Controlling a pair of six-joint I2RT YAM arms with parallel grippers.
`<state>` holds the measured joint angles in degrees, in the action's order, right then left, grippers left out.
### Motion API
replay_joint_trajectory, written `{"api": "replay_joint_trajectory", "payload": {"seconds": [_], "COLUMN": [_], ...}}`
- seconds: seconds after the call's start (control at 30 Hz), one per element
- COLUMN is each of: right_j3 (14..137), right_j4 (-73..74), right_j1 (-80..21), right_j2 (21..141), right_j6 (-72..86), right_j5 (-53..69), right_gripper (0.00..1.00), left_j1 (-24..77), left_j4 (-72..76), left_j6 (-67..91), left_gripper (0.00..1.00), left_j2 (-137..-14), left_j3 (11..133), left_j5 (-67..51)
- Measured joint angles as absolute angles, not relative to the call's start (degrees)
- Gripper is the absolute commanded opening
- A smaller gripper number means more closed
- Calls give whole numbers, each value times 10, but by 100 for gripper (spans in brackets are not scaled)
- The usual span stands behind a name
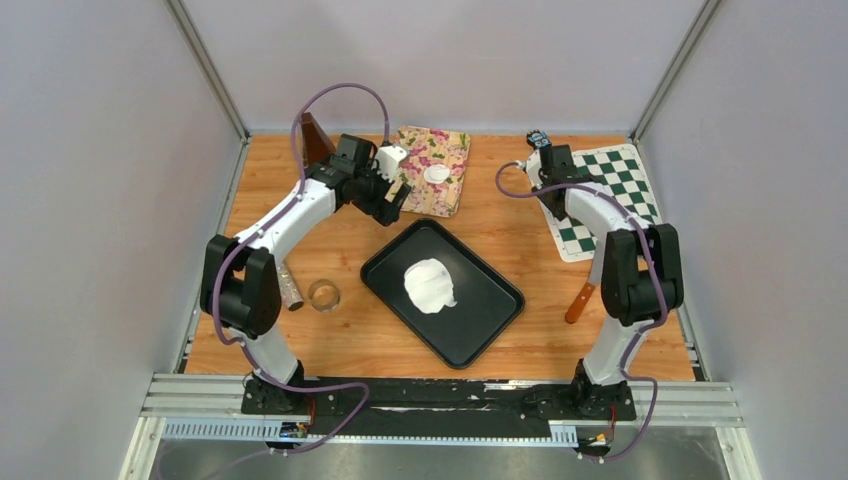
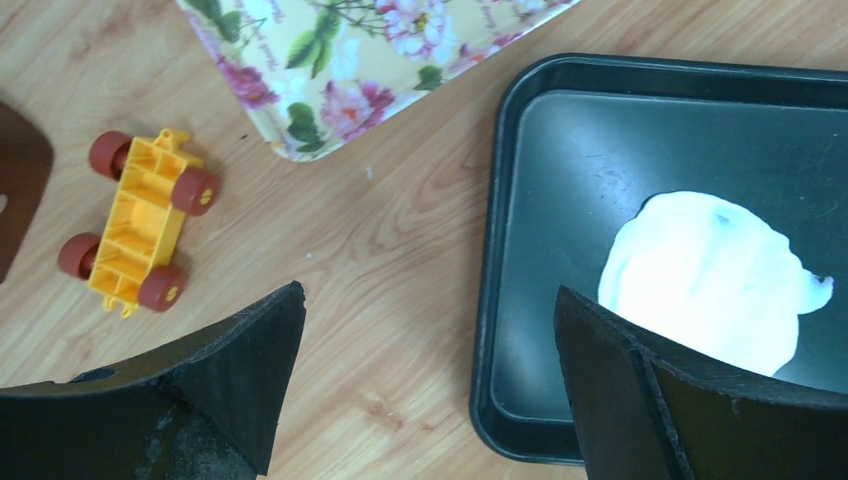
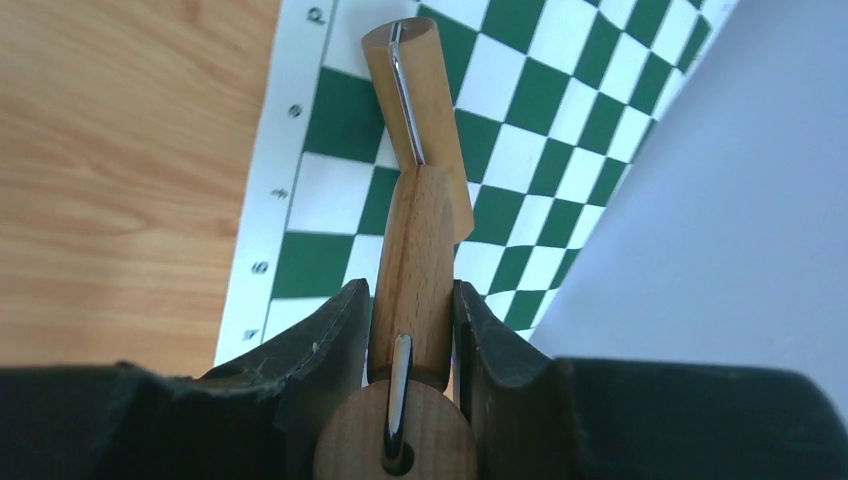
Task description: Roll out the dumpling wrappers from the dough
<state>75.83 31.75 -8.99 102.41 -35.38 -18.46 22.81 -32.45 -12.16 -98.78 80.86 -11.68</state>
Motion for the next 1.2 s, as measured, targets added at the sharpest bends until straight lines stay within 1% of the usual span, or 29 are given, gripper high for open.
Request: {"api": "replay_joint_trajectory", "payload": {"seconds": [0.07,0.2,0.4,0.43,0.47,0.5,0.53,0.57,0.6,0.63,0.73,0.8,0.97,1.03,1.1,1.2], "right_j3": [745,719,701,701,701,702,702,702,702,702,702,702,702,702,702,701], "right_j4": [283,241,248,254,263,276,287,299,312,324,359,372,383,387,388,387], "right_j1": [-94,-112,-144,-145,-147,-147,-148,-149,-150,-152,-154,-155,-156,-156,-156,-156], "right_j2": [1043,1047,1041,1038,1034,1029,1025,1022,1020,1016,1003,989,938,911,877,830], "right_j6": [-370,-381,-370,-364,-358,-348,-340,-333,-325,-316,-302,-297,-287,-285,-284,-281], "right_j5": [-222,-259,-283,-279,-270,-251,-237,-219,-203,-182,-129,-104,-38,-6,28,71], "right_gripper": [17,24,36,40,47,49,57,72,82,86,95,99,100,100,100,100], "left_j1": [219,205,185,181,177,172,167,161,156,150,131,118,84,69,55,43], "left_j4": [-326,-339,-371,-375,-379,-384,-390,-394,-400,-406,-431,-451,-493,-506,-519,-538], "left_j6": [-126,-139,-170,-174,-180,-186,-193,-199,-204,-210,-232,-246,-288,-307,-325,-355], "left_gripper": [100,100,100,100,100,100,100,100,100,100,100,100,99,96,90,86], "left_j2": [-985,-972,-926,-917,-905,-892,-879,-868,-858,-849,-827,-816,-788,-775,-767,-766], "left_j3": [809,809,808,807,804,799,792,785,778,768,735,713,686,686,686,684], "left_j5": [-117,-113,-81,-74,-67,-60,-54,-50,-44,-41,-31,-26,-15,-14,-15,-20]}}
